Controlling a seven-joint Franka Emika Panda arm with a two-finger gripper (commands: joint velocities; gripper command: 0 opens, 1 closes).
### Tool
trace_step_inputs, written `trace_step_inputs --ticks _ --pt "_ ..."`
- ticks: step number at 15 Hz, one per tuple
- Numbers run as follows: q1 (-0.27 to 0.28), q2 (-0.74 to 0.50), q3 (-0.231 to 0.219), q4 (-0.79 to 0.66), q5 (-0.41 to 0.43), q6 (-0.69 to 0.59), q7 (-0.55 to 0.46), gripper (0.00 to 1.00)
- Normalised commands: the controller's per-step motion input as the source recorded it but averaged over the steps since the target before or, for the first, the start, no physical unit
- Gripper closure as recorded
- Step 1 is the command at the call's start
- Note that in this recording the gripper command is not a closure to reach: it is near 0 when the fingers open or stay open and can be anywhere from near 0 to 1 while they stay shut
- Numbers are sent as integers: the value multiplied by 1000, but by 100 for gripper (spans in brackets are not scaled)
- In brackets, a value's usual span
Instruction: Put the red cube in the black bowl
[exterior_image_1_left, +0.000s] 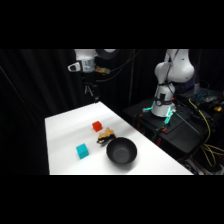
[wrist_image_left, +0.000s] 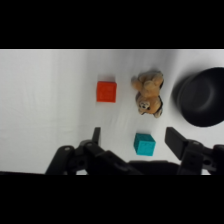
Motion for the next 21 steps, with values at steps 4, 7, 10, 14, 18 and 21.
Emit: trace_step_inputs --ticks 4,7,10,14,18,21 --pt "-70 264 3 111 179 253 -204 0" --pt "-95 212 28 76 127 259 -151 0" --pt "-118 137 52 27 131 238 -143 0" --pt "-109 111 96 -40 163 286 -119 0" --pt "-132 124 120 -47 157 299 -118 0" --pt "-137 134 121 -59 114 293 -94 0"
